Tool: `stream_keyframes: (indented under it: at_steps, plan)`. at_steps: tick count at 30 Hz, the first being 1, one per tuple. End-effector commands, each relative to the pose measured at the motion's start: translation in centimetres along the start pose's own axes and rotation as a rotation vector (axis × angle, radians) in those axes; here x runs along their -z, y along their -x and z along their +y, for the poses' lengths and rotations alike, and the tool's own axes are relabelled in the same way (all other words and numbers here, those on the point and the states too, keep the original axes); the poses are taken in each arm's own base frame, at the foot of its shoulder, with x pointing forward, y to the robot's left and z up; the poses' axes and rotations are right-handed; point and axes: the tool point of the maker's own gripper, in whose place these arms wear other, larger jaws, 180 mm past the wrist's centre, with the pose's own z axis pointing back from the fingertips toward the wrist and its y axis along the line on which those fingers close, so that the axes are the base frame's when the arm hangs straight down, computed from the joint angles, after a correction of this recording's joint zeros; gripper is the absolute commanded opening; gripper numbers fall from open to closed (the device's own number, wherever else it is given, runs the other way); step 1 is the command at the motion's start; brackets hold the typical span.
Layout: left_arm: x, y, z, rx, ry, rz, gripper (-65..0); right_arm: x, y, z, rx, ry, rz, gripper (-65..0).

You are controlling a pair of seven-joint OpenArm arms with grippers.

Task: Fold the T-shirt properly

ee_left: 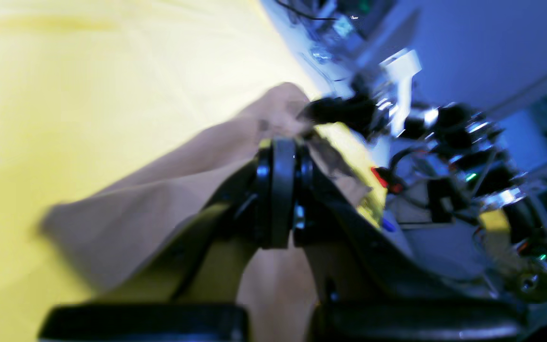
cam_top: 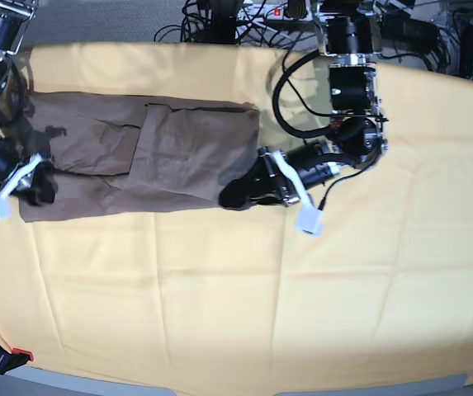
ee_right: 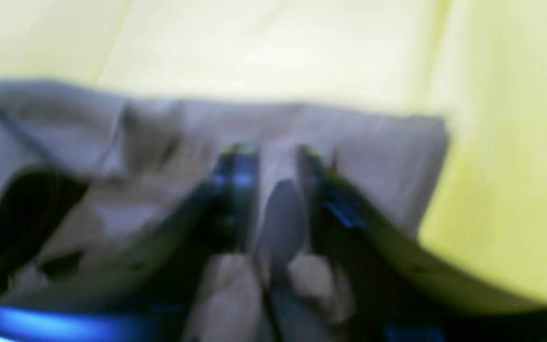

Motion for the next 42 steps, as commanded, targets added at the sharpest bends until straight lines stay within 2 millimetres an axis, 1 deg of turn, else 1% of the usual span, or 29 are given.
stream_keyframes:
  at_steps: [1,2,3,4,7,10,12,13,14,16,18,20,24,26,30,32,35,38,41,42]
  plan:
    - [-0.5,-1.7,-0.2,0.034,0.012,-0.045,-65.0,-0.5,-2.3,-0.6,-0.03,0.008,-0.049,-31.1]
    - [-0.9,-1.7,0.1,0.041,0.0,-0.035,-65.0,-0.6,-2.7,-0.9,-0.039,0.013,-0.05,-22.7]
    - [-1.4,-1.6,0.5,0.05,-0.013,-0.021,-65.0,-0.6,-3.1,-1.1,-0.046,0.017,-0.05,-17.7]
    - [-1.9,-1.6,0.9,0.059,-0.025,-0.009,-65.0,-0.8,-3.4,-1.3,-0.055,0.021,-0.044,-16.6]
    - [-3.3,-1.5,2.0,0.084,-0.062,0.026,-65.0,-1.4,-3.1,-2.1,-0.056,0.031,0.006,-17.1]
    - [-5.1,-1.3,3.1,0.106,-0.104,0.068,-65.0,-2.9,-2.6,-4.8,0.029,0.135,0.031,-17.3]
    - [-6.3,-1.0,3.8,0.116,-0.133,0.1,-65.0,-4.6,-1.8,-6.6,0.104,0.204,0.032,-17.3]
    - [-7.0,-0.7,4.2,0.119,-0.149,0.118,-65.0,-5.5,-1.2,-7.2,0.15,0.224,0.029,-17.3]
    - [-7.8,-0.5,4.6,0.124,-0.165,0.137,-65.0,-6.3,-0.5,-7.5,0.2,0.231,0.024,-17.2]
    - [-8.7,-0.2,5.0,0.129,-0.185,0.16,-65.0,-7.1,0.7,-7.5,0.295,0.205,0.014,-17.2]
    - [-9.3,-0.3,5.2,0.13,-0.19,0.168,-65.0,-7.1,1.9,-7.3,0.374,0.166,0.021,-17.2]
    - [-9.8,-0.5,5.2,0.131,-0.189,0.17,-65.0,-6.7,3.5,-7.2,0.446,0.131,0.038,-17.2]
    - [-10.8,-0.1,5.6,0.131,-0.208,0.197,-65.0,-5.9,6.7,-6.6,0.577,0.046,0.07,-17.2]
    - [-11.2,0.1,5.6,0.127,-0.21,0.202,-65.0,-5.6,8.0,-6.1,0.617,0.003,0.092,-17.2]
    - [-11.2,0.0,5.6,0.127,-0.21,0.201,-65.0,-4.8,9.0,-5.1,0.632,-0.07,0.11,-17.2]
    - [-11.3,0.2,5.6,0.122,-0.209,0.202,-65.0,-4.1,9.7,-3.9,0.601,-0.108,0.155,-17.2]
    - [-11.4,0.5,5.5,0.113,-0.207,0.204,-65.0,-2.9,10.8,-1.5,0.559,-0.179,0.245,-17.2]
    - [-11.4,0.5,5.5,0.114,-0.207,0.204,-65.0,-2.0,11.4,0.3,0.535,-0.237,0.308,-17.3]
    - [-11.4,0.5,5.5,0.113,-0.207,0.204,-65.0,-2.0,12.2,1.7,0.512,-0.287,0.394,-17.5]
    - [-11.4,0.6,5.5,0.113,-0.207,0.205,-65.0,-2.2,12.3,2.0,0.512,-0.305,0.41,-19.3]
